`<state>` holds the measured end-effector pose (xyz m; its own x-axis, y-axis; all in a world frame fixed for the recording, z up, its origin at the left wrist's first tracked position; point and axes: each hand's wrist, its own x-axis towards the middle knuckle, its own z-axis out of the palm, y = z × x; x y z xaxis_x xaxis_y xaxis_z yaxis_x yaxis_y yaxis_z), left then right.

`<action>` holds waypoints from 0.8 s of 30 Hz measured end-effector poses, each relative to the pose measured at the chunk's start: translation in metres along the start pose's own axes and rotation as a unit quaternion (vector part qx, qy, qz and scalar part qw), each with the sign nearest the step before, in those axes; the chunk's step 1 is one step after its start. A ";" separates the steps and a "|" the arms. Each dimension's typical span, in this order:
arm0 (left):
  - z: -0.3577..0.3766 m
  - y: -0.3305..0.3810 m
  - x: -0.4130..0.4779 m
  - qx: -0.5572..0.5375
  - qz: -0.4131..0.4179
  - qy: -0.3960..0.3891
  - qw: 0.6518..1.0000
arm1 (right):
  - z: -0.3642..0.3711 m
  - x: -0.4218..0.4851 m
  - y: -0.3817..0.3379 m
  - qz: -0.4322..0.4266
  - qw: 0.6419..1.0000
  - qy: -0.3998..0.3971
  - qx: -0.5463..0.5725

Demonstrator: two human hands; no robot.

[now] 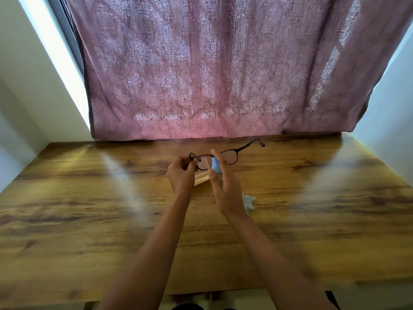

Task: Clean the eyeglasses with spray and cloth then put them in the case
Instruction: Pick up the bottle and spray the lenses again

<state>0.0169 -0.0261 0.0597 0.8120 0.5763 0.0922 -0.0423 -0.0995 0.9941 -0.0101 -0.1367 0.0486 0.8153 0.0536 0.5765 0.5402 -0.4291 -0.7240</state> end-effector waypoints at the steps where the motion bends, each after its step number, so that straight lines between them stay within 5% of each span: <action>1: 0.000 0.000 0.000 -0.001 0.002 -0.001 1.000 | -0.001 0.001 0.000 0.005 1.000 -0.009 -0.009; 12: 0.002 -0.001 -0.003 -0.012 0.024 -0.037 0.999 | -0.004 0.011 0.003 0.030 0.988 -0.072 -0.131; 24: 0.000 0.002 -0.005 -0.023 0.022 -0.045 0.998 | -0.006 0.008 -0.002 0.017 0.986 -0.087 -0.141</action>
<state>0.0131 -0.0288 0.0613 0.8574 0.4975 0.1318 -0.1039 -0.0835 0.9911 -0.0062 -0.1409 0.0574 0.8687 0.1790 0.4618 0.4528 -0.6649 -0.5941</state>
